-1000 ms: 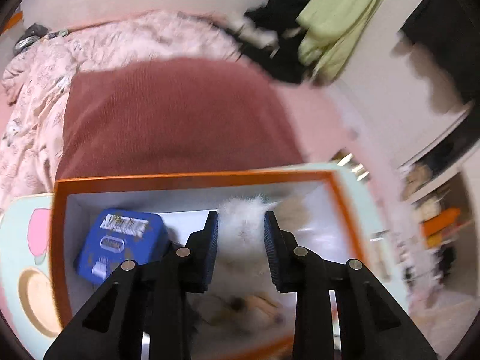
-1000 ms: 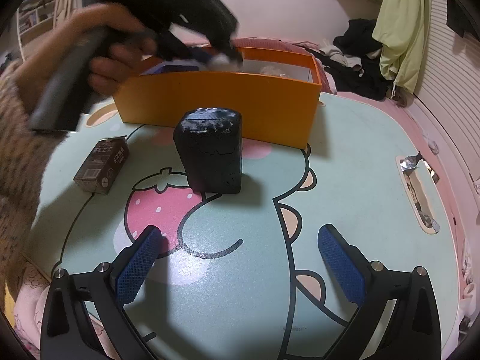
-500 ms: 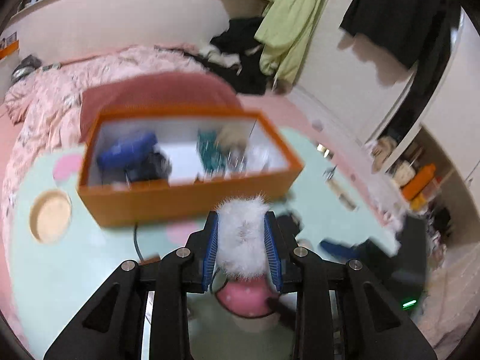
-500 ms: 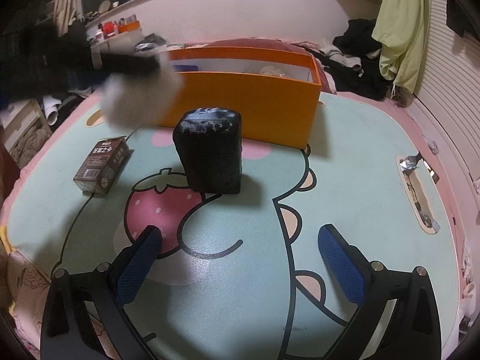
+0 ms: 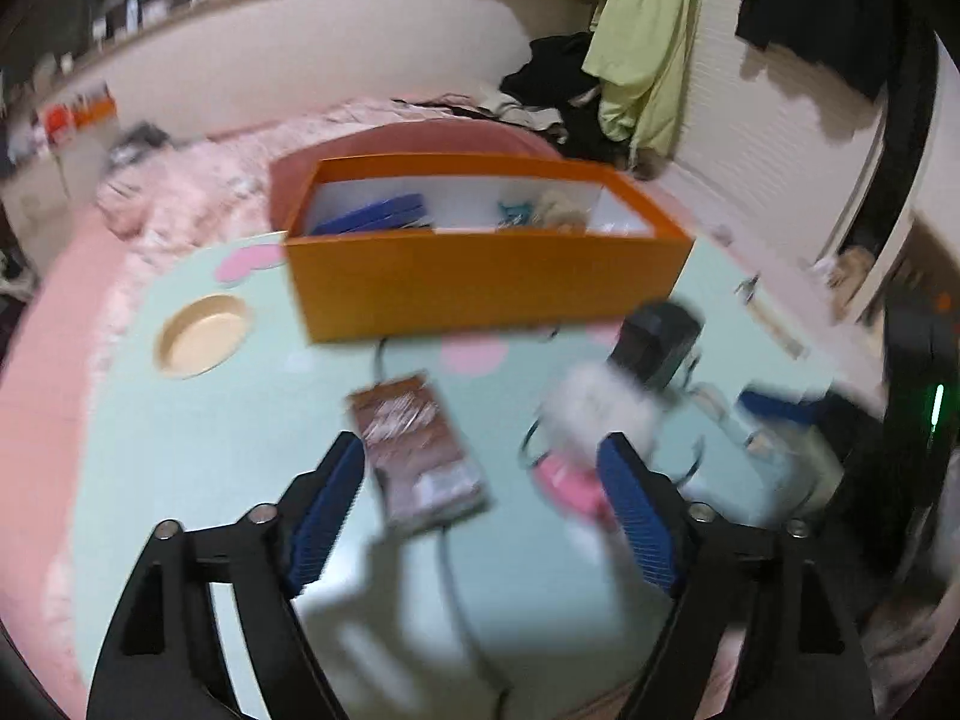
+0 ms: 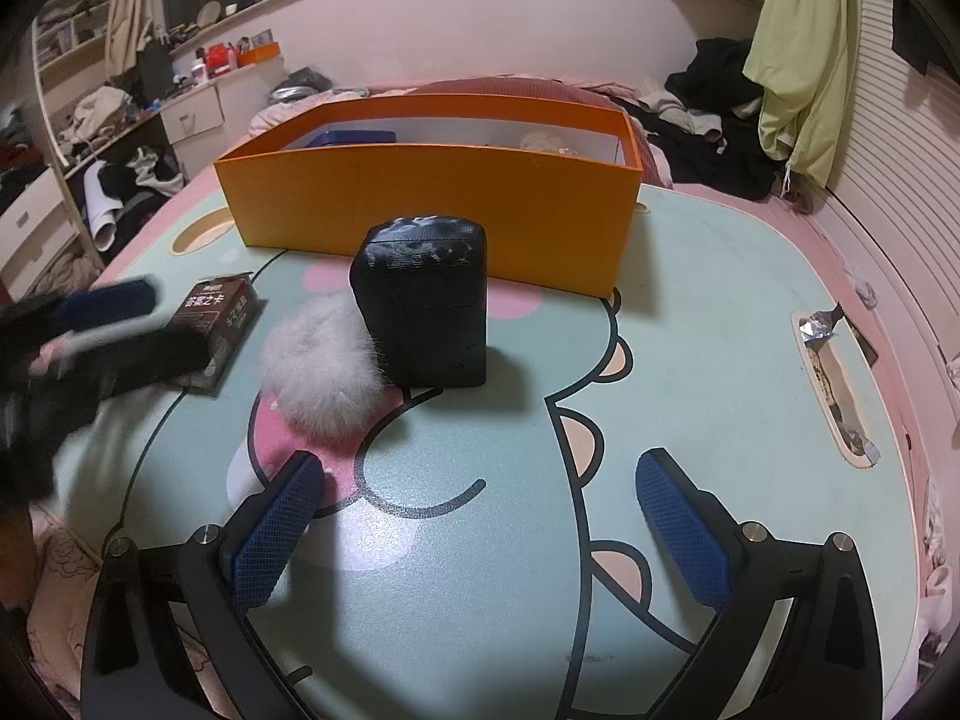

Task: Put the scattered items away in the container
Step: 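Set the white pompom on the table beside the black case, open left tool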

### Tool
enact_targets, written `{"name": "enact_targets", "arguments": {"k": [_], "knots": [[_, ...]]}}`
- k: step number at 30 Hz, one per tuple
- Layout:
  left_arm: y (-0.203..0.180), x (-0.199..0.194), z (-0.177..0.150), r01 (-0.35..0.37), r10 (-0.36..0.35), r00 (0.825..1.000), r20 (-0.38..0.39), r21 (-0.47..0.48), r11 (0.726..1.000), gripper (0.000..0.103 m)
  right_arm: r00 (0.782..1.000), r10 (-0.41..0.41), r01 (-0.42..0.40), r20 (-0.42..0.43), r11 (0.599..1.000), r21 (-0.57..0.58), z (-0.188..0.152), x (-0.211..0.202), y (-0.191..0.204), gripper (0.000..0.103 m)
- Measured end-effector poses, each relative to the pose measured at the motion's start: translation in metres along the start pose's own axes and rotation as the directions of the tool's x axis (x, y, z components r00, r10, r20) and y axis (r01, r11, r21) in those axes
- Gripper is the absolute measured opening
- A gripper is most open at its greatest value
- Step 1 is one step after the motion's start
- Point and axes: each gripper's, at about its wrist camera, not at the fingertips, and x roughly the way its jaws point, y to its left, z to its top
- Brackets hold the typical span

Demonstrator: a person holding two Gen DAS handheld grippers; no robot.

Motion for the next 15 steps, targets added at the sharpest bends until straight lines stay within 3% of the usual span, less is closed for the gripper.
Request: {"name": "enact_targets", "arguments": {"k": [4, 10, 15], "knots": [[-0.003, 0.017, -0.022, -0.058, 0.061, 0.995, -0.077, 0.036, 0.998, 0.087, 1.0, -0.001, 0.001, -0.001, 1.0, 0.0, 0.0, 0.0, 0.0, 0.103], [0.001, 0.02, -0.025, -0.056, 0.057, 0.997, -0.057, 0.018, 0.998, 0.096, 1.0, -0.023, 0.023, -0.001, 0.999, 0.033, -0.002, -0.003, -0.006, 0.103], [-0.003, 0.026, -0.02, -0.051, 0.052, 0.996, -0.067, 0.019, 0.999, 0.103, 0.997, 0.068, -0.069, 0.021, 0.995, 0.068, 0.003, -0.018, -0.012, 0.09]]}}
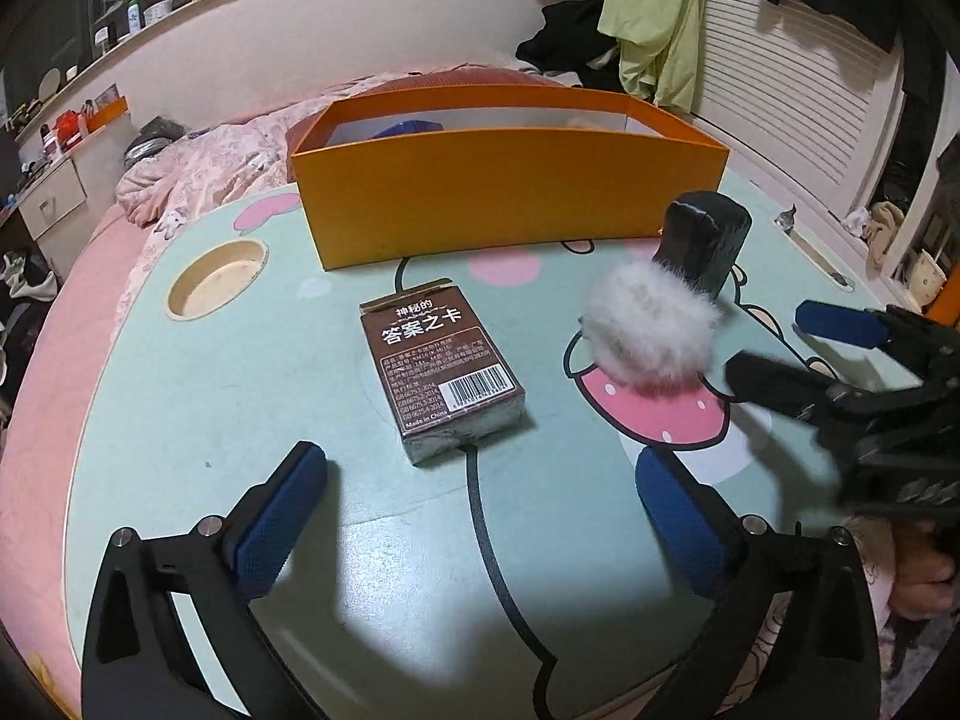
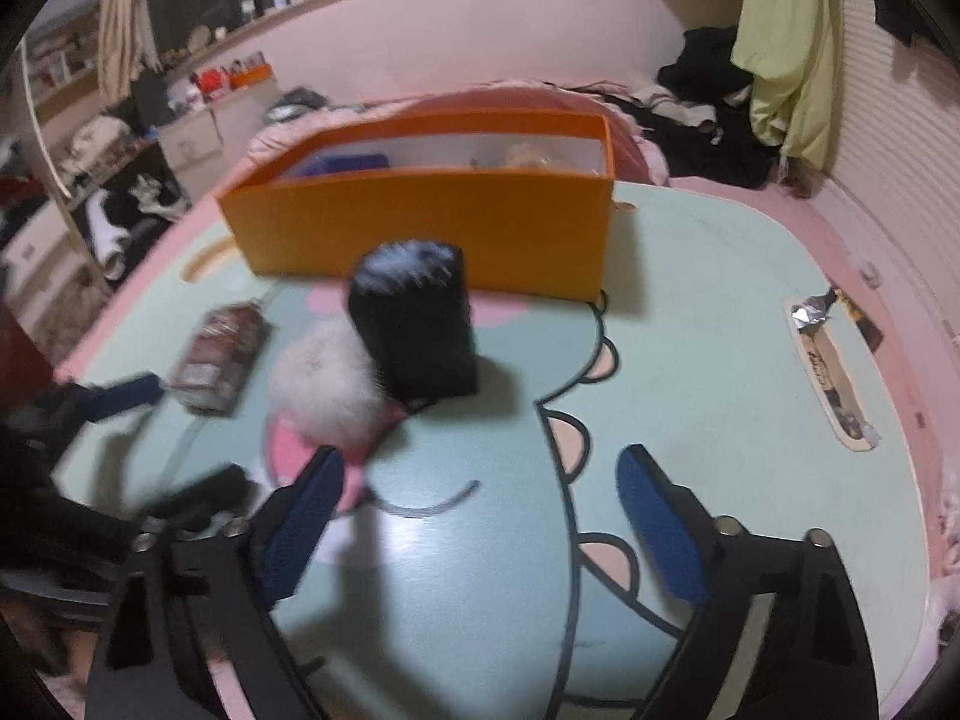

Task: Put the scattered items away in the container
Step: 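Set the white pompom on the table beside the black case, open left tool, then grasp the blue tin in the orange box with the right tool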

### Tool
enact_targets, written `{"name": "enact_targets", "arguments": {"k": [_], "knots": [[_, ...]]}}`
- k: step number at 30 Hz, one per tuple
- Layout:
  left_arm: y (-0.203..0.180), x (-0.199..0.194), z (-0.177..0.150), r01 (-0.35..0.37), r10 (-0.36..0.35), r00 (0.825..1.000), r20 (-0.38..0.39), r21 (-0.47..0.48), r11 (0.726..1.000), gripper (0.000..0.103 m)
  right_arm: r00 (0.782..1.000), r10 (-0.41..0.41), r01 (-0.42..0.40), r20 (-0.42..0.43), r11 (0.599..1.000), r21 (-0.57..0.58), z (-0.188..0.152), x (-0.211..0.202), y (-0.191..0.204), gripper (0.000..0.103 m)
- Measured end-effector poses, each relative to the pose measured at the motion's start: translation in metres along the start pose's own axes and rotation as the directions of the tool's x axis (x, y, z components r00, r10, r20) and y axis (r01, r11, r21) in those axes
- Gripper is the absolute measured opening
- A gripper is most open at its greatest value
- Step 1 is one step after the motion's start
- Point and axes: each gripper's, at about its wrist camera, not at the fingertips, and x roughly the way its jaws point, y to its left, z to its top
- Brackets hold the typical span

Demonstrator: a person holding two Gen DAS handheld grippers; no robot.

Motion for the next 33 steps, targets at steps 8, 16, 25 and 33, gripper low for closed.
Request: {"name": "enact_targets", "arguments": {"k": [8, 16, 25, 33], "knots": [[0.001, 0.0, 0.003, 0.001, -0.001, 1.0, 0.0, 0.0, 1.0, 0.103, 0.847, 0.531, -0.519, 0.019, 0.821, 0.236, 0.105, -0.022, -0.005, 0.089], [0.002, -0.001, 0.003, 0.004, -0.004, 1.0, 0.004, -0.001, 1.0, 0.103, 0.797, 0.597, -0.466, -0.088, 0.701, 0.539, 0.187, 0.106, -0.014, 0.082], [0.001, -0.002, 0.004, 0.004, -0.004, 1.0, 0.008, -0.001, 1.0, 0.103, 0.799, 0.57, -0.37, -0.191, 0.717, 0.591, 0.203, 0.17, -0.002, 0.074], [0.001, -0.002, 0.004, 0.004, -0.004, 1.0, 0.008, -0.002, 1.0, 0.103, 0.725, 0.64, -0.387, -0.253, 0.682, 0.62, 0.194, 0.207, 0.009, 0.022]]}}
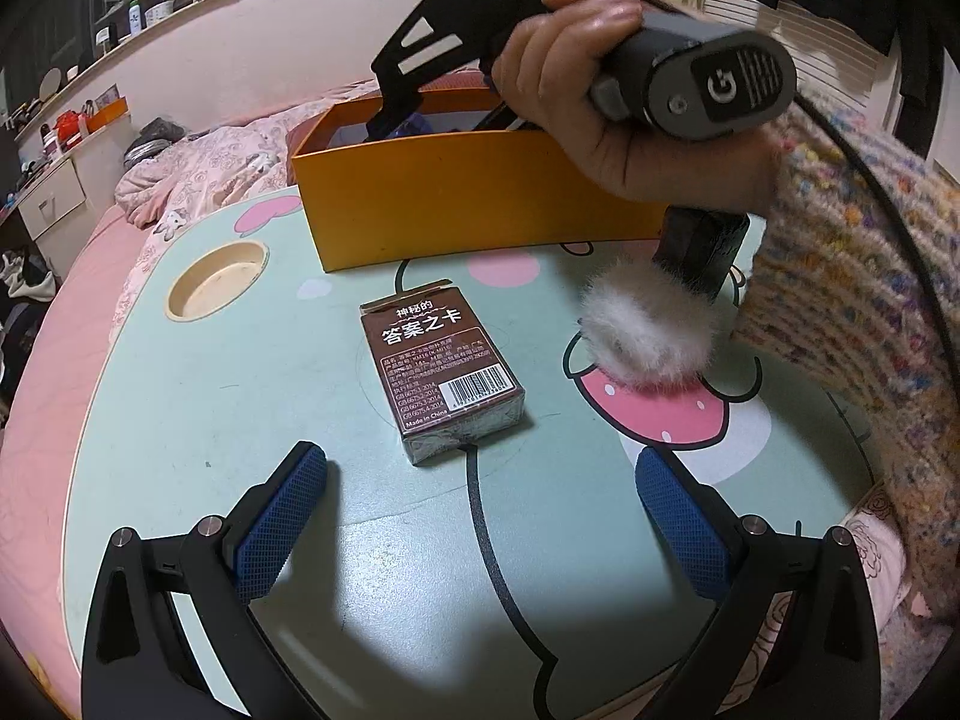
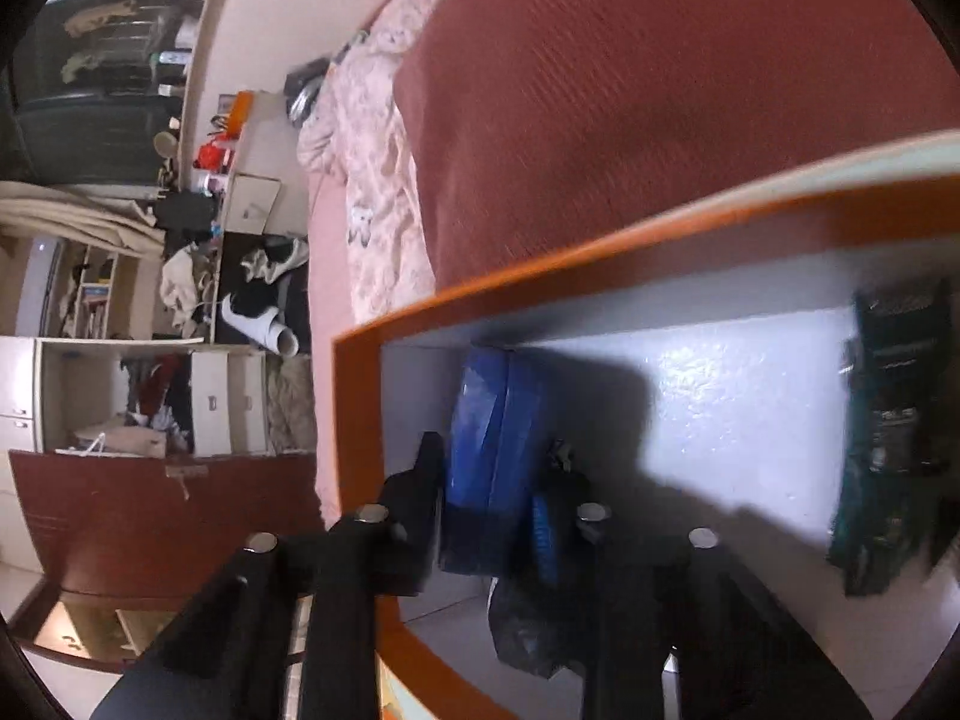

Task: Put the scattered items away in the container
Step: 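Grasp the blue tin in the orange box with the right tool, then lower the blue tin onto the table beside the black case, open right tool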

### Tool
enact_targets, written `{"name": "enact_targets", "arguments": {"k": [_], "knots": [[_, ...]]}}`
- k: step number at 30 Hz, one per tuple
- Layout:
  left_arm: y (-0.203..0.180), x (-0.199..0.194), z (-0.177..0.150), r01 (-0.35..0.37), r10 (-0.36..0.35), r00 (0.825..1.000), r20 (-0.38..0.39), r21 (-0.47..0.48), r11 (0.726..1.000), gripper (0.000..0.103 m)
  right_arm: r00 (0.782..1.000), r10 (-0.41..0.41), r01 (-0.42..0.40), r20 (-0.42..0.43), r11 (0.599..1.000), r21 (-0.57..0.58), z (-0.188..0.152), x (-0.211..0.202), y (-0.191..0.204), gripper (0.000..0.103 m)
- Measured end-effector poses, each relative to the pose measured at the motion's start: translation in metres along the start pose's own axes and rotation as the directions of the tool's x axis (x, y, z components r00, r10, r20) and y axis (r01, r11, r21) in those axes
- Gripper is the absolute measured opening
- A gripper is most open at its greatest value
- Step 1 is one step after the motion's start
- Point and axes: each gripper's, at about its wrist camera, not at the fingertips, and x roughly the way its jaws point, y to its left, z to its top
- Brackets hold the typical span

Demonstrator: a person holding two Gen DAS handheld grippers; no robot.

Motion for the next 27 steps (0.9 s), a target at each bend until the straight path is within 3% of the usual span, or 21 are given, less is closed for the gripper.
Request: {"name": "enact_targets", "arguments": {"k": [5, 12, 16, 19, 23, 27], "knots": [[0.0, 0.0, 0.0, -0.001, 0.001, 1.0, 0.001, 0.0, 1.0, 0.103, 1.0, 0.023, -0.023, 0.014, 1.0, 0.001, -0.006, -0.015, -0.003, 0.021], [0.0, 0.0, 0.0, -0.001, 0.001, 1.0, 0.001, 0.0, 1.0, 0.103, 0.987, 0.045, -0.025, 0.156, 0.991, -0.131, -0.028, -0.07, 0.025, 0.02], [0.0, 0.001, 0.0, -0.002, 0.002, 1.0, 0.001, -0.001, 1.0, 0.103, 0.979, 0.064, -0.019, 0.193, 0.974, -0.224, -0.067, -0.104, 0.034, 0.02], [0.0, 0.001, 0.0, -0.003, 0.003, 1.0, 0.001, -0.002, 1.0, 0.103, 0.978, 0.036, 0.03, 0.204, 0.951, -0.308, -0.105, -0.117, 0.031, 0.021], [0.0, 0.001, 0.0, -0.003, 0.003, 1.0, 0.001, -0.002, 1.0, 0.103, 0.976, -0.042, 0.114, 0.215, 0.935, -0.337, -0.151, -0.119, 0.008, 0.021], [0.0, 0.001, 0.001, -0.003, 0.003, 1.0, 0.001, -0.002, 1.0, 0.103, 0.962, -0.023, 0.125, 0.272, 0.922, -0.366, -0.191, -0.143, -0.016, 0.02]]}}
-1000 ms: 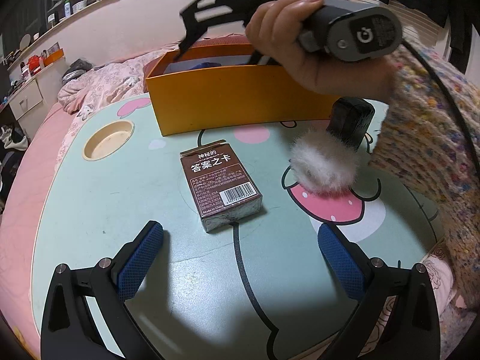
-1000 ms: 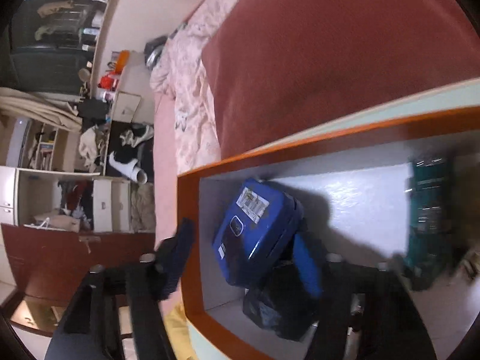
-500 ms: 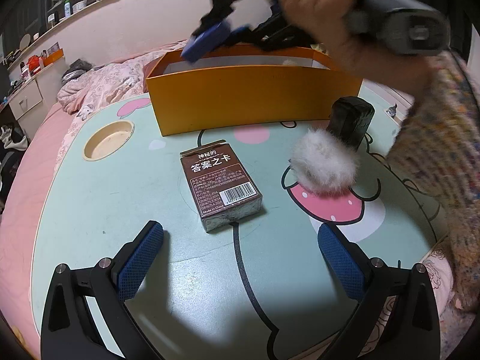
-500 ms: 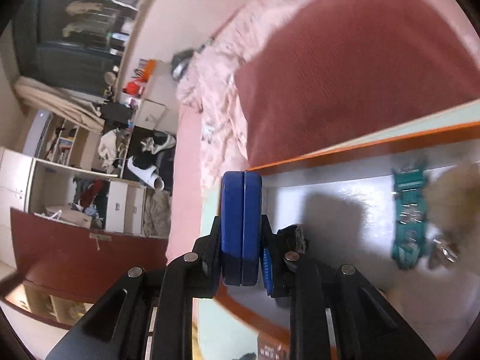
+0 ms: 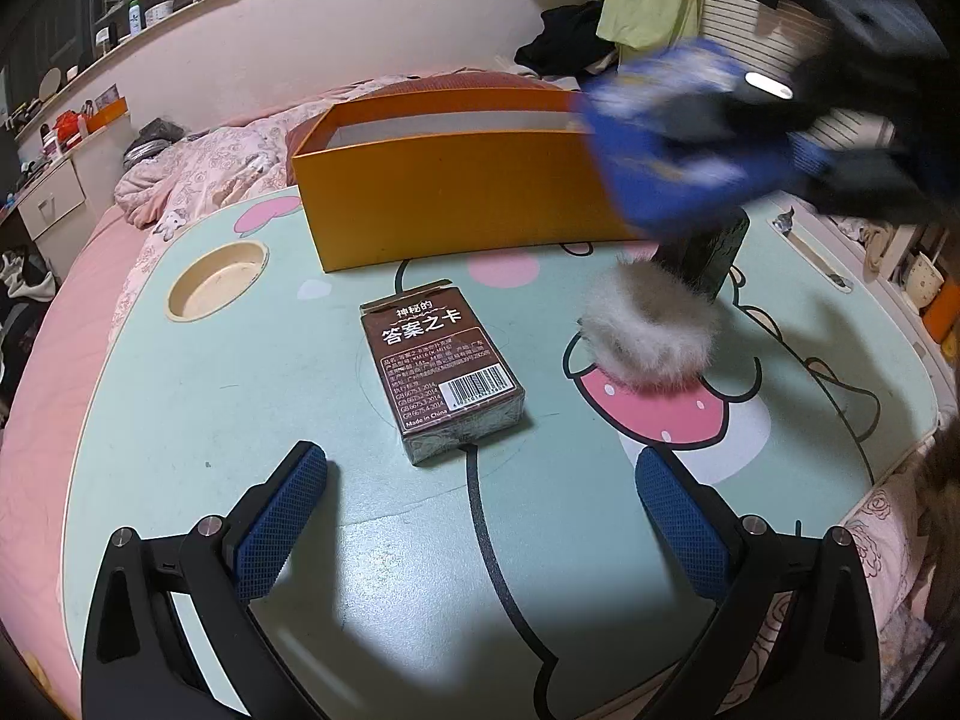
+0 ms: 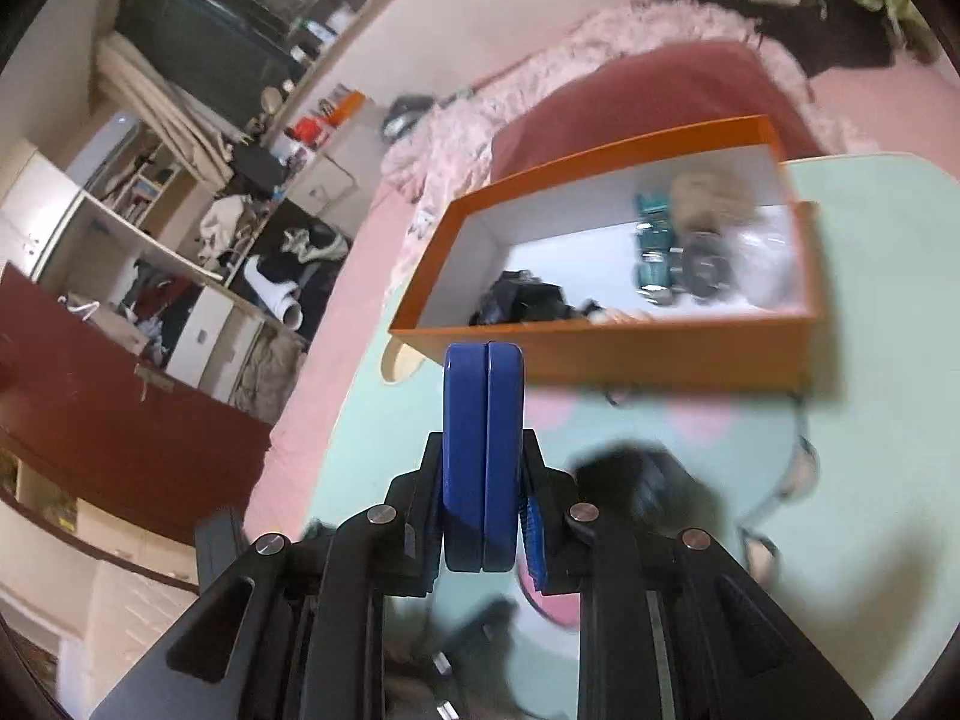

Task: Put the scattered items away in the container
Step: 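Lower the blue tin onto the table beside the black case, open right tool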

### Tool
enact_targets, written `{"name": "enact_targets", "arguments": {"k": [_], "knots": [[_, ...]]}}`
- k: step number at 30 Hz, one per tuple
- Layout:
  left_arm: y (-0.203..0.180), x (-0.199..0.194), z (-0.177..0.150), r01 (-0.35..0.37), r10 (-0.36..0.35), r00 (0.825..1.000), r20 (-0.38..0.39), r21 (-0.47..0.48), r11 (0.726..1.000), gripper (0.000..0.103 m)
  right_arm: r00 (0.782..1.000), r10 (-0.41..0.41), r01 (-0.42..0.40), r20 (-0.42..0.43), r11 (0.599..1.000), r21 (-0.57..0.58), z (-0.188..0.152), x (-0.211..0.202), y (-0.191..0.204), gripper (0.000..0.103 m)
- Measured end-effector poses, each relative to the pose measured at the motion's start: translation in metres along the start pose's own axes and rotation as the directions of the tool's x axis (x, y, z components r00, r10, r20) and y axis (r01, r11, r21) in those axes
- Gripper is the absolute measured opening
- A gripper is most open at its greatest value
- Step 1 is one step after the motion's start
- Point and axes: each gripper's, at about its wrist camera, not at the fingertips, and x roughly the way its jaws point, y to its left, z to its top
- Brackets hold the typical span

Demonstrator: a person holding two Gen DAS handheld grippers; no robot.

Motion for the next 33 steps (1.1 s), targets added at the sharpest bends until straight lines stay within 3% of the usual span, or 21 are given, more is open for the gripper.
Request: {"name": "enact_targets", "arguments": {"k": [6, 10, 14, 19, 21, 23, 24, 25, 29, 30, 33], "knots": [[0.001, 0.0, 0.0, 0.0, 0.0, 1.0, 0.0, 0.0, 1.0, 0.103, 0.999, -0.002, -0.002, 0.052, 0.997, 0.078, -0.032, -0.044, -0.047, 0.02], [0.001, 0.0, 0.0, 0.0, 0.0, 1.0, -0.001, 0.001, 1.0, 0.103, 0.992, -0.123, 0.121, 0.015, 0.985, 0.12, -0.042, -0.032, -0.075, 0.021], [0.0, 0.001, 0.001, 0.001, -0.001, 1.0, -0.001, 0.001, 1.0, 0.103, 1.0, -0.014, 0.015, -0.006, 0.985, 0.171, -0.037, -0.015, -0.08, 0.023], [0.0, 0.0, 0.001, -0.001, 0.001, 1.0, 0.0, 0.001, 1.0, 0.103, 0.997, -0.082, 0.082, -0.002, 0.991, 0.108, -0.036, -0.004, -0.065, 0.045], [-0.001, 0.001, 0.001, 0.0, 0.0, 1.0, -0.001, 0.0, 1.0, 0.103, 0.991, -0.129, 0.125, 0.035, 0.988, 0.087, -0.038, -0.011, -0.059, 0.08], [0.0, 0.001, 0.001, -0.001, 0.001, 1.0, -0.001, 0.0, 1.0, 0.103, 0.96, -0.258, 0.249, 0.112, 0.964, 0.09, -0.044, -0.023, -0.054, 0.093], [-0.001, 0.002, 0.002, -0.001, 0.001, 1.0, -0.001, -0.001, 1.0, 0.103, 0.927, -0.336, 0.325, 0.165, 0.942, 0.087, -0.05, -0.031, -0.05, 0.093], [-0.001, 0.002, 0.002, -0.001, 0.001, 1.0, 0.0, 0.0, 1.0, 0.103, 0.913, -0.367, 0.359, 0.18, 0.93, 0.076, -0.054, -0.034, -0.047, 0.093], [-0.001, 0.002, 0.002, -0.002, 0.002, 1.0, 0.0, -0.001, 1.0, 0.103, 0.889, -0.432, 0.436, 0.148, 0.9, 0.009, -0.077, -0.028, -0.036, 0.093], [0.0, 0.001, 0.002, -0.002, 0.002, 1.0, 0.001, 0.0, 1.0, 0.103, 0.874, -0.456, 0.466, 0.166, 0.885, -0.021, -0.084, -0.024, -0.028, 0.098], [0.002, 0.002, 0.003, 0.0, 0.0, 1.0, 0.004, -0.01, 1.0, 0.103, 0.799, -0.566, 0.595, 0.204, 0.794, -0.128, -0.106, -0.006, -0.016, 0.103]]}}
